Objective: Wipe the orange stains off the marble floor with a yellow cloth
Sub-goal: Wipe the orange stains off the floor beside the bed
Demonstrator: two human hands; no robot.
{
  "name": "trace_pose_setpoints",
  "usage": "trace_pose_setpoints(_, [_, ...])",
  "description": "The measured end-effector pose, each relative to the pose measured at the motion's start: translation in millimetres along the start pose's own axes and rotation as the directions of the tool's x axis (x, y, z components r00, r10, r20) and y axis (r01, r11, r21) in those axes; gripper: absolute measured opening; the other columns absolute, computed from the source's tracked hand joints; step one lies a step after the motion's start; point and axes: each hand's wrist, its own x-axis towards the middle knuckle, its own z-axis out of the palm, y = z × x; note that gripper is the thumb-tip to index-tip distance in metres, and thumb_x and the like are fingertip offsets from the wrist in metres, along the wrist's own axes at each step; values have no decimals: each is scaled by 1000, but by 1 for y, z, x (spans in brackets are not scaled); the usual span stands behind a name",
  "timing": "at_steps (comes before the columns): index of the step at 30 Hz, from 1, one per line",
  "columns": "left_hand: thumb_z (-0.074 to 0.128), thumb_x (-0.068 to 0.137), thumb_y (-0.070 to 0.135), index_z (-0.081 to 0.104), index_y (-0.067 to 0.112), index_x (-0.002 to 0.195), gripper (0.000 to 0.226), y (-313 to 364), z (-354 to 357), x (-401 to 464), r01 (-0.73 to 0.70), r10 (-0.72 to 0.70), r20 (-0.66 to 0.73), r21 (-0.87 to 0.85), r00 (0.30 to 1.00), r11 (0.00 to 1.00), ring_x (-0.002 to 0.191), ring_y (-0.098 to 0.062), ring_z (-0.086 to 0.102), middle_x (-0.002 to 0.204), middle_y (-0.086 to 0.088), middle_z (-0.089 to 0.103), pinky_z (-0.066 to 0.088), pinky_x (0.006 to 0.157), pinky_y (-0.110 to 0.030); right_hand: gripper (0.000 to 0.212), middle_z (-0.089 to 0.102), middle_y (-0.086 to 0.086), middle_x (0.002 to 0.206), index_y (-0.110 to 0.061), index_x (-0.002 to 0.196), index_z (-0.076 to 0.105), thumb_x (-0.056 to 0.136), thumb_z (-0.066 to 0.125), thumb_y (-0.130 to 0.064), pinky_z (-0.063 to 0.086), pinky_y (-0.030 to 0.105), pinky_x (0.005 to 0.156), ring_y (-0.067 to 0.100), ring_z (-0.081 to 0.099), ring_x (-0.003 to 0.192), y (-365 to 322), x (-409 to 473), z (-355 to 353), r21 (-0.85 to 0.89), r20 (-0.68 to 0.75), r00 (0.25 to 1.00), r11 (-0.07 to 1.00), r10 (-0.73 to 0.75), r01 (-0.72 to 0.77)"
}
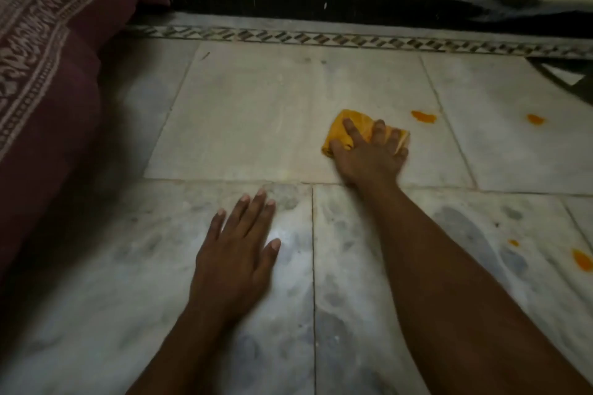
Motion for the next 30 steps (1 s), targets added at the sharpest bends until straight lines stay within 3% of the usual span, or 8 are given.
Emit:
trace_pose_setpoints(3, [27, 103, 54, 21, 36, 163, 63, -2, -2, 7, 31, -31, 8, 37, 999, 999, 159, -10, 11, 172, 14, 11, 15, 126, -44, 66, -5, -3, 175, -64, 155, 10, 94, 29, -79, -2, 61, 126, 34, -9, 160, -6, -15, 12, -45, -5, 989, 988, -151, 150])
trace_pose_setpoints(7, [29, 103, 53, 23, 36, 163, 62, 0, -4, 9, 30, -33, 47, 53, 998, 998, 159, -11, 13, 172, 12, 14, 16, 125, -45, 67, -2, -8, 175, -71, 151, 8, 90, 34, -81, 10, 58, 126, 30, -2, 161, 55, -78, 7, -102, -3, 934, 930, -356, 354])
trace_pose_setpoints(10, [31, 103, 53, 24, 35, 162, 62, 3, -9, 7, 44, -45, 58, 25, 997, 999, 159, -11, 12, 173, 11, 15, 17, 125, -45, 71, -2, -6, 175, -71, 151, 8, 87, 37, -84, 10, 59, 126, 30, -3, 161, 83, -73, -6, -94, -4, 984, 980, -177, 176])
trace_pose_setpoints(13, [32, 103, 53, 24, 37, 162, 62, 2, -9, 10, 47, -49, 55, 40, 997, 998, 159, -9, 10, 172, 13, 14, 16, 124, -44, 74, -5, -2, 175, -66, 154, 7, 87, 32, -86, 3, 62, 126, 34, -8, 160, 50, -19, -12, -17, -4, 1000, 1000, 8, -8])
trace_pose_setpoints(17, [31, 103, 56, 25, 41, 161, 61, 1, -8, 10, 60, -62, 25, 60, 998, 996, 158, -7, 12, 172, 15, 16, 16, 123, -41, 73, -5, 1, 175, -61, 157, 11, 90, 33, -83, 1, 64, 125, 36, -9, 160, -8, 1, -1, -15, 8, 997, 997, -80, 80])
trace_pose_setpoints(22, [33, 101, 56, 29, 39, 160, 62, 1, -8, 10, 50, -51, 22, 31, 998, 998, 157, -6, 14, 171, 13, 20, 13, 122, -39, 71, 0, -6, 175, -71, 151, 9, 87, 36, -84, 9, 57, 126, 29, -4, 161, 46, -104, 17, -72, -31, 947, 946, -320, 317])
trace_pose_setpoints(26, [33, 101, 54, 27, 38, 161, 62, 2, -9, 8, 48, -48, 34, -11, 998, 999, 158, -7, 12, 171, 14, 17, 15, 124, -44, 74, 4, -6, 175, -72, 149, 6, 82, 32, -88, 14, 59, 125, 30, 1, 160, 111, -105, -6, -85, -42, 992, 990, -119, 115])
trace_pose_setpoints(30, [33, 100, 55, 29, 38, 160, 63, 1, -6, 8, 38, -38, 2, -37, 999, 999, 157, -9, 16, 171, 13, 19, 14, 124, -45, 75, -2, -2, 175, -65, 154, 6, 86, 28, -87, 5, 65, 125, 38, -6, 159, 81, -67, -4, -40, -51, 998, 998, 44, -47])
